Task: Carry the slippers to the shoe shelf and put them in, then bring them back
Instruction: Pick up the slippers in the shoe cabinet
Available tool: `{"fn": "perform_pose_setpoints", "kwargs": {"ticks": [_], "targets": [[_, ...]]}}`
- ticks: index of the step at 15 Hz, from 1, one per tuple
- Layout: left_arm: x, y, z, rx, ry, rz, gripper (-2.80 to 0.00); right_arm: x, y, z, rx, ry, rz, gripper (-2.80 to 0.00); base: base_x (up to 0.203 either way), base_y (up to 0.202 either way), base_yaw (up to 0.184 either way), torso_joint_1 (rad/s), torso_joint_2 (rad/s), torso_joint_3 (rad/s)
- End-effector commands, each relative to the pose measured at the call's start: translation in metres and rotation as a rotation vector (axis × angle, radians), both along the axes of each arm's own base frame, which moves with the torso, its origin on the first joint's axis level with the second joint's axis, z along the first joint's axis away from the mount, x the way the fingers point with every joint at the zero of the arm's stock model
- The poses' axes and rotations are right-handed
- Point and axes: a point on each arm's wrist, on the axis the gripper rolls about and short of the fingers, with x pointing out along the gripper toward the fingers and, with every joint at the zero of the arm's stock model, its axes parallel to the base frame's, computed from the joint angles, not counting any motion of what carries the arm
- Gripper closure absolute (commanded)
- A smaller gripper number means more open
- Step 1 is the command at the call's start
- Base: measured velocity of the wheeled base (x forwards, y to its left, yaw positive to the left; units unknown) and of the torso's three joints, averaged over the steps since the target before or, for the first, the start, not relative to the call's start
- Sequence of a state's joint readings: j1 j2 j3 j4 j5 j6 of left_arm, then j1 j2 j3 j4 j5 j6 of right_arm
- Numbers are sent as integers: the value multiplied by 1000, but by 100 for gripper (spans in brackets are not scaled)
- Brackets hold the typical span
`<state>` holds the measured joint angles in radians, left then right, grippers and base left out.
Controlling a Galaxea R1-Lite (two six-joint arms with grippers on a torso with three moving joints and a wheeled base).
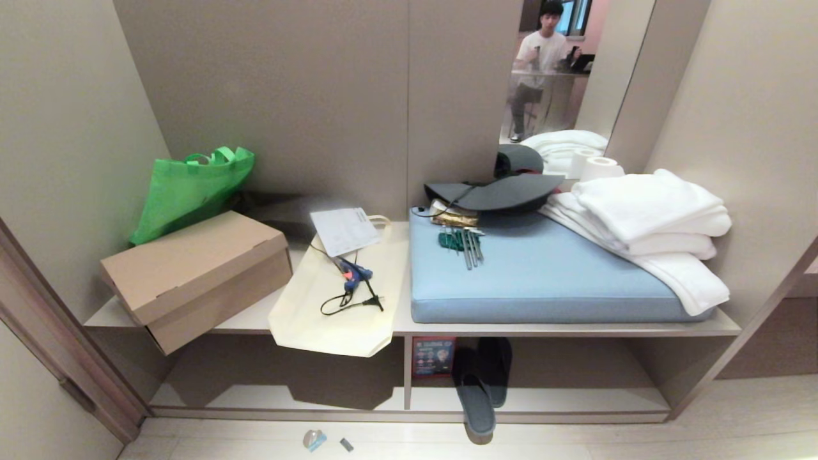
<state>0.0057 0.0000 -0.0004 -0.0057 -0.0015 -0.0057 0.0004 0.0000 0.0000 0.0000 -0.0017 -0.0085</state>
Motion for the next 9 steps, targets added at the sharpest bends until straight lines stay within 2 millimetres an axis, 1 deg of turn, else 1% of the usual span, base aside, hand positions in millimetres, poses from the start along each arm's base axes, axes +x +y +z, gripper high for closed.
{"fn": "perform_pose_setpoints", "kwargs": {"ticks": [1, 8, 9], "targets": [[0, 0, 0, 0, 0, 0, 0, 0, 0, 0, -1, 2, 1, 0, 0, 0, 0, 0, 0, 0], [0, 0, 0, -2, 0, 0, 0, 0, 0, 0, -1, 2, 1, 0, 0, 0, 0, 0, 0, 0], [0, 0, 0, -2, 1, 0, 0, 0, 0, 0, -1, 2, 0, 0, 0, 0, 0, 4, 1, -84]]}}
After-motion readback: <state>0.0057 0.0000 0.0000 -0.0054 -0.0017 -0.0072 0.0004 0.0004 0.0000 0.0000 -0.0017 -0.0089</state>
